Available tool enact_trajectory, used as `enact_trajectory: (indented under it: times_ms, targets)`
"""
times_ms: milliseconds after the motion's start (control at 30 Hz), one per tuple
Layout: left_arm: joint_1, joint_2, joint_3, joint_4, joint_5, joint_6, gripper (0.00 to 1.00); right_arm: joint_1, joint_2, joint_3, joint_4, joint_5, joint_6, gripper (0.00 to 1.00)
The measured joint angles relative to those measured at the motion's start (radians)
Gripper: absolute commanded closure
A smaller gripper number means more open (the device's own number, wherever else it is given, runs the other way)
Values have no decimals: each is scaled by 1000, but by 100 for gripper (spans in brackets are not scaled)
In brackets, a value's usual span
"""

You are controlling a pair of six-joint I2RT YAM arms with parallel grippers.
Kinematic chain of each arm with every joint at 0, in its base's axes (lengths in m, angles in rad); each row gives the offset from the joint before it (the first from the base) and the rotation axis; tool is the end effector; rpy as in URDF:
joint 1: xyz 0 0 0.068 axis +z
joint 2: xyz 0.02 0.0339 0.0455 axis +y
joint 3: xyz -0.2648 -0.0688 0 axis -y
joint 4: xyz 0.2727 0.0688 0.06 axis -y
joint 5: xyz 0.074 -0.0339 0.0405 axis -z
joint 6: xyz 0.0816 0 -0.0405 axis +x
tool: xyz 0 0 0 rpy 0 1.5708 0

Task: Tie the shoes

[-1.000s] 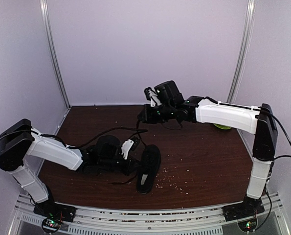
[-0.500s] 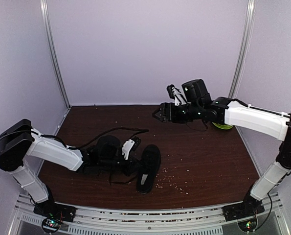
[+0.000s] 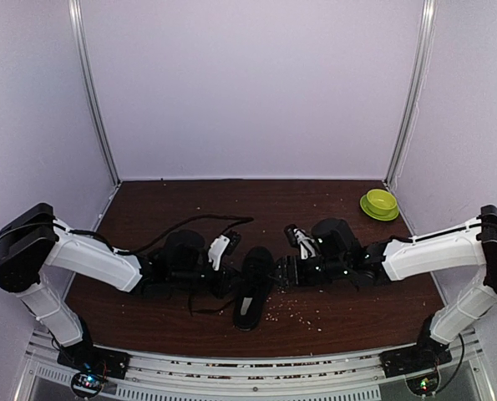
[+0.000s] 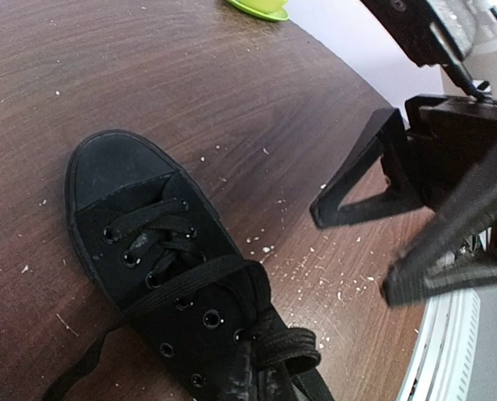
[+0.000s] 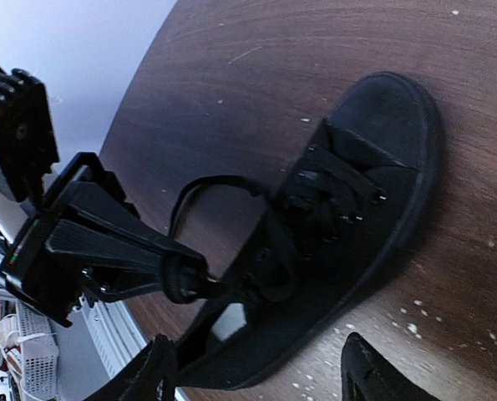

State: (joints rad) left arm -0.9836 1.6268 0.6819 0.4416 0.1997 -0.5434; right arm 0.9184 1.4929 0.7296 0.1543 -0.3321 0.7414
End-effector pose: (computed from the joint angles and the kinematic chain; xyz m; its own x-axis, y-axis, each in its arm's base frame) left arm 0.1960 -0.3237 0.1178 -0.7004 0.1377 -0.7003 0.6427 0.5486 -0.5348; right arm 0.1986 0.3037 0.1459 -0.8731 -0.0912 -0.4790 -0.4392 0.5735 0.6915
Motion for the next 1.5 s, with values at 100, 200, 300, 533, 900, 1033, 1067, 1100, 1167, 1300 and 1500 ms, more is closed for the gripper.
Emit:
enact_trajectory:
  times_ms: [100,200,300,533,900,1033,1067,1100,1167,1300,1500]
  targets:
    - [0,0,0,1,1,-2,100,30,45,13,79,-7,26,38]
    - [0,0,0,2,1,-3,100,47,97,46,121,-16,34,46]
    - [0,0,0,2,1,-4,100,53,135,76,138,-28,32,55]
    - [0,0,0,1,1,-5,100,57,182,118,158,-54,24,78]
    - [0,0,0,0,0,-5,79,60,183,119,164,-83,15,100]
    - [3,-14,-6,-46,-39,-8,47,60,183,119,164,-86,14,100]
    - [5,-27,-13,-61,-51,-7,44,60,183,119,164,-85,14,100]
    - [3,-48,-21,-81,-69,-8,42,60,183,119,166,-83,14,100]
    - [0,-97,-35,-137,-124,-11,40,60,183,119,167,-83,14,100]
    - [9,-177,-41,-290,-259,-32,38,60,183,119,170,-83,14,100]
    - [36,-191,-24,-628,-465,-100,42,60,183,119,171,-83,14,100]
